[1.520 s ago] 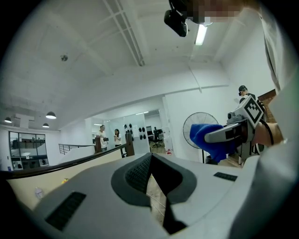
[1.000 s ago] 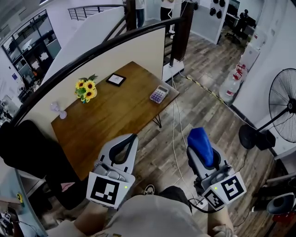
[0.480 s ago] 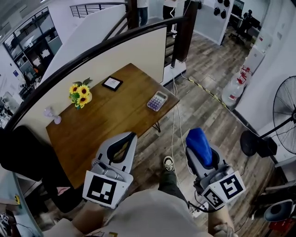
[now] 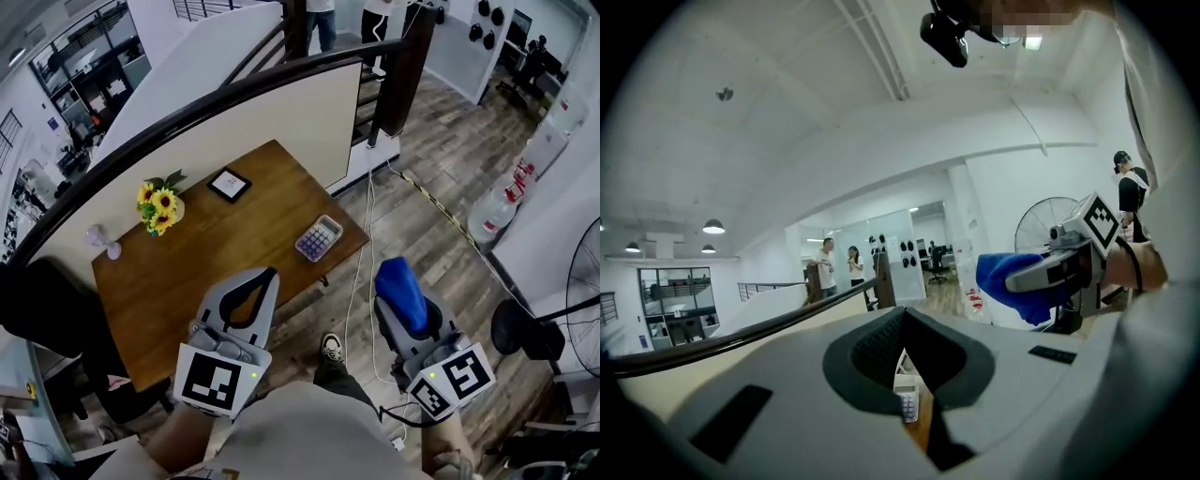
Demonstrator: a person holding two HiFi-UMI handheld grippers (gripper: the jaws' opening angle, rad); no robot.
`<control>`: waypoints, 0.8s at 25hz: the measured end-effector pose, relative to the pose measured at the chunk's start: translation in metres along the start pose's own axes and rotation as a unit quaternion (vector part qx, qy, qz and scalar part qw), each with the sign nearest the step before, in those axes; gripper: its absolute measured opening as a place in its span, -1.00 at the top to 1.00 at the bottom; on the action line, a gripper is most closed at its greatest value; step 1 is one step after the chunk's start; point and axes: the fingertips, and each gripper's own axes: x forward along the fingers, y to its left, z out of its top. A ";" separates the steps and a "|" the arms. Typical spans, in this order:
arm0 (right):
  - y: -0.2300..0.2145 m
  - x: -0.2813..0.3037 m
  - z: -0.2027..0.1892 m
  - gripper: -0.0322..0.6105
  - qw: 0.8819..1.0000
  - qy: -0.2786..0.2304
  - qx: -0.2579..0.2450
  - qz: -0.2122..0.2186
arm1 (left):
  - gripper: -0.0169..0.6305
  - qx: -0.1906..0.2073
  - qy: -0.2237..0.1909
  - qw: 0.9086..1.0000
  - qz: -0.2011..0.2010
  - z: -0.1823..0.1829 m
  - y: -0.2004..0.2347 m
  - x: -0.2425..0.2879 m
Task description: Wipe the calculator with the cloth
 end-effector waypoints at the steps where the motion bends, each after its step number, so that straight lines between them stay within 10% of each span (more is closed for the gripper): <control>1: -0.013 0.008 0.002 0.43 1.000 0.001 0.002 0.005 | 0.94 -0.008 0.005 1.000 0.005 -0.001 0.003 0.013; 20: -0.157 0.144 0.005 0.43 0.993 0.031 -0.004 0.110 | 0.94 -0.037 0.054 0.990 0.126 -0.026 0.061 0.155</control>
